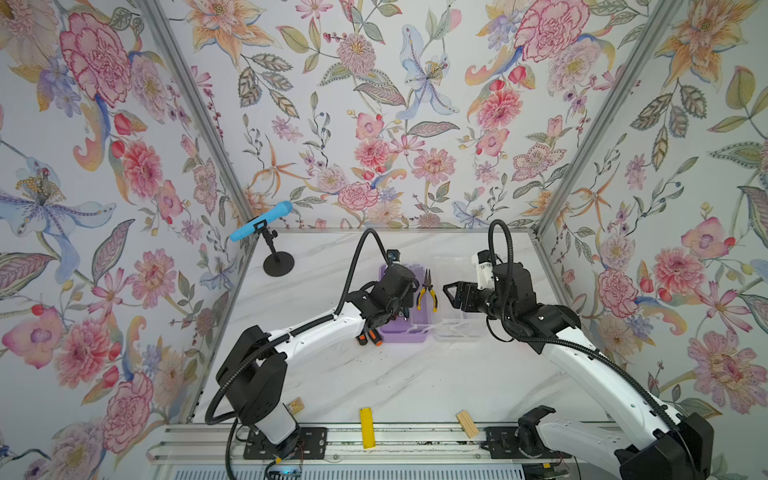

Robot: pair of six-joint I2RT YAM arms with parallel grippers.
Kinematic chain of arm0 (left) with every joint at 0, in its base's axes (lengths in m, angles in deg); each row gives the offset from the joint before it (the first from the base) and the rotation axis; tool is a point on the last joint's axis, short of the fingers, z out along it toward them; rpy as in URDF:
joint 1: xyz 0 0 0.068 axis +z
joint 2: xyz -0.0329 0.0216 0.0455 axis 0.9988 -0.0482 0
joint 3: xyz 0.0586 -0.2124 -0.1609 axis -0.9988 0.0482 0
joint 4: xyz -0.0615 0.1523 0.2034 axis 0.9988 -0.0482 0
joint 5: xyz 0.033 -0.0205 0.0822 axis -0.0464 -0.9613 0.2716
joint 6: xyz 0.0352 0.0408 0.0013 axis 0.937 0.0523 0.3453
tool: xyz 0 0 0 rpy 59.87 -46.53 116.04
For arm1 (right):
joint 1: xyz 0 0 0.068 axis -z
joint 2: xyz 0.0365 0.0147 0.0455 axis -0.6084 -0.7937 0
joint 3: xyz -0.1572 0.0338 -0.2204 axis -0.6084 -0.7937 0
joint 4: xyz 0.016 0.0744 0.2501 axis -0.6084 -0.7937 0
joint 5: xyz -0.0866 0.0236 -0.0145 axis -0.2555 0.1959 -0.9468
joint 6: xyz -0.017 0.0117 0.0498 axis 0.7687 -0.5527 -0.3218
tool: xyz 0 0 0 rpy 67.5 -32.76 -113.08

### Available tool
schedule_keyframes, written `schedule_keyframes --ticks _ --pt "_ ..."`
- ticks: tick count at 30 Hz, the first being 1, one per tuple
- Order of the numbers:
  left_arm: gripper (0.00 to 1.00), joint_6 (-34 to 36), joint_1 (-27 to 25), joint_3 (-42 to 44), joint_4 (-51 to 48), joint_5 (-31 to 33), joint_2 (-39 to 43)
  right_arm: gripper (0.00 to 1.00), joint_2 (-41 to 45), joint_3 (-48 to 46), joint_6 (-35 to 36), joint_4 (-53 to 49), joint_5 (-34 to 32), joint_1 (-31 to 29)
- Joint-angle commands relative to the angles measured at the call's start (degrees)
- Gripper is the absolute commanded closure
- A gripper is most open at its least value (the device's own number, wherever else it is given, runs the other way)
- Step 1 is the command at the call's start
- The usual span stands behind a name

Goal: Pack the tool kit
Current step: 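Open the left gripper and move it back over the screwdrivers, then lower the left gripper onto the orange-handled flat screwdriver and close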

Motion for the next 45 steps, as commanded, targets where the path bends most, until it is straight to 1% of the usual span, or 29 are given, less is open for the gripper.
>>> schedule_keyframes --ticks 1,3,5,6,7,11,16,20,27,32,33,36,40,45 --pt "0.56 -1.8 0.9 6.7 -3.4 5.4 5.6 0.28 -2.1 2.1 1.1 0.1 -2.1 -4.1" --pt "0.51 -3.1 1.0 10.5 -3.2 5.9 8.3 0.27 -3.7 2.5 1.1 0.3 -1.9 -5.7" --pt "0.49 -4.4 1.2 13.1 -4.1 6.8 10.0 0.25 -5.7 3.1 1.3 0.4 -1.4 -6.6" --pt "0.48 -4.9 1.4 14.1 -4.6 7.2 10.5 0.24 -6.5 3.4 1.4 0.4 -1.2 -8.5" --pt "0.48 -5.5 1.8 15.3 -4.9 7.5 11.2 0.24 -7.6 3.8 1.6 0.3 -1.1 -9.2" --pt "0.45 -6.5 5.0 20.0 -3.8 6.7 13.1 0.22 -10.9 5.4 1.9 0.2 -1.0 -11.3" --pt "0.42 -5.7 8.7 21.8 -3.5 6.1 11.0 0.21 -14.0 6.6 1.8 0.3 -1.0 -12.3" --pt "0.4 -4.7 10.0 21.1 -1.5 4.5 7.6 0.21 -15.3 7.1 1.7 0.5 -0.8 -12.4" --pt "0.41 -4.9 10.1 19.5 0.4 2.3 1.8 0.21 -15.6 7.2 2.2 0.5 -1.0 -12.1" --pt "0.42 -5.4 10.6 20.2 1.9 1.5 0.6 0.21 -15.9 6.7 2.4 0.6 -0.6 -11.6" --pt "0.42 -5.5 10.8 20.3 2.3 1.2 -1.7 0.22 -16.1 6.7 2.4 0.7 -0.3 -11.5" --pt "0.46 -5.5 11.3 20.4 3.4 0.4 -3.5 0.22 -16.7 6.5 2.4 0.9 0.1 -11.1" --pt "0.55 -5.8 11.7 20.3 4.2 -0.5 -5.4 0.22 -17.0 6.5 2.5 0.8 0.4 -10.6" --pt "0.58 -5.6 12.4 20.0 5.1 -1.3 -7.1 0.22 -17.4 6.5 2.4 0.9 0.8 -10.2"
